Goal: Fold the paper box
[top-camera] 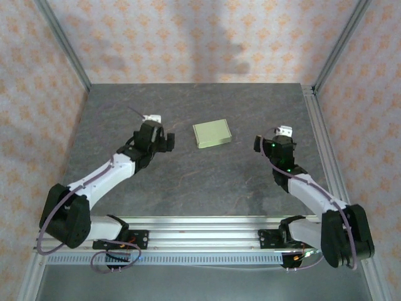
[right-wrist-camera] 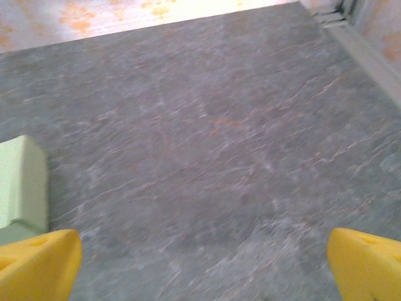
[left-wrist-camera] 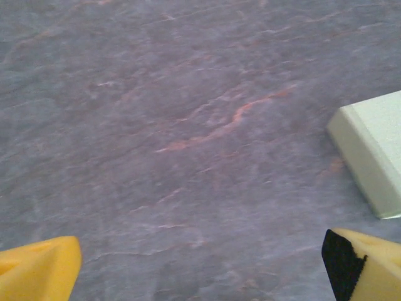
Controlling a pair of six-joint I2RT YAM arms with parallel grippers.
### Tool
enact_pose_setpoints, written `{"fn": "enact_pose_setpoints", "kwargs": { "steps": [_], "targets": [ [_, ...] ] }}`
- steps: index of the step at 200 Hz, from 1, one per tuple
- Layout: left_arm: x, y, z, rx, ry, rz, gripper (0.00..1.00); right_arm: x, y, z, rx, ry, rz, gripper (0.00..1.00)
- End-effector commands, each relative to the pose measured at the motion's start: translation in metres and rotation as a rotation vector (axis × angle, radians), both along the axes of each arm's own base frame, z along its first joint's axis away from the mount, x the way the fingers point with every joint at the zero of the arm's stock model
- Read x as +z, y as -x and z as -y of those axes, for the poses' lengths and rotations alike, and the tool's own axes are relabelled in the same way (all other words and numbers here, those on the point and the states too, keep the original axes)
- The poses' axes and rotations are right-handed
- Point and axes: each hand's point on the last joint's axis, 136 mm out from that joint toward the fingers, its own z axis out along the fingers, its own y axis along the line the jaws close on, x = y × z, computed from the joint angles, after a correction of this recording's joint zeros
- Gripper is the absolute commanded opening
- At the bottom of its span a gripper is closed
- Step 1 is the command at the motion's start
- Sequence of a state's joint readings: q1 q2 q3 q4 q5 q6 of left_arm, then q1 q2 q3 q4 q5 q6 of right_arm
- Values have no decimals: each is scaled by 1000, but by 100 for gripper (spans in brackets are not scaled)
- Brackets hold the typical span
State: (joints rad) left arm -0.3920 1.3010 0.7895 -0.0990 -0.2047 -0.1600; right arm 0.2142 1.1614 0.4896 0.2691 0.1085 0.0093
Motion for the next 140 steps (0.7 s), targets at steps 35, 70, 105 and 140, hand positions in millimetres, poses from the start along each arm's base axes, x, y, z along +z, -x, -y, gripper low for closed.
{"fn": "enact_pose_setpoints", "kwargs": {
  "steps": [35,70,105,140],
  "targets": [
    [19,7,-78,204,-179,273,100,-22,-33,28,-38,106,87,100],
    [-8,11,-104,215,-177,267,100,-33,-38,32,-12,58,89,100],
    [-22,-1,-116,178,-11,319,100,-43,-31,34,20,2,166,100],
    [-55,-25,-113,134,32,268,100,-47,-37,38,-1,4,111,100]
  ]
}}
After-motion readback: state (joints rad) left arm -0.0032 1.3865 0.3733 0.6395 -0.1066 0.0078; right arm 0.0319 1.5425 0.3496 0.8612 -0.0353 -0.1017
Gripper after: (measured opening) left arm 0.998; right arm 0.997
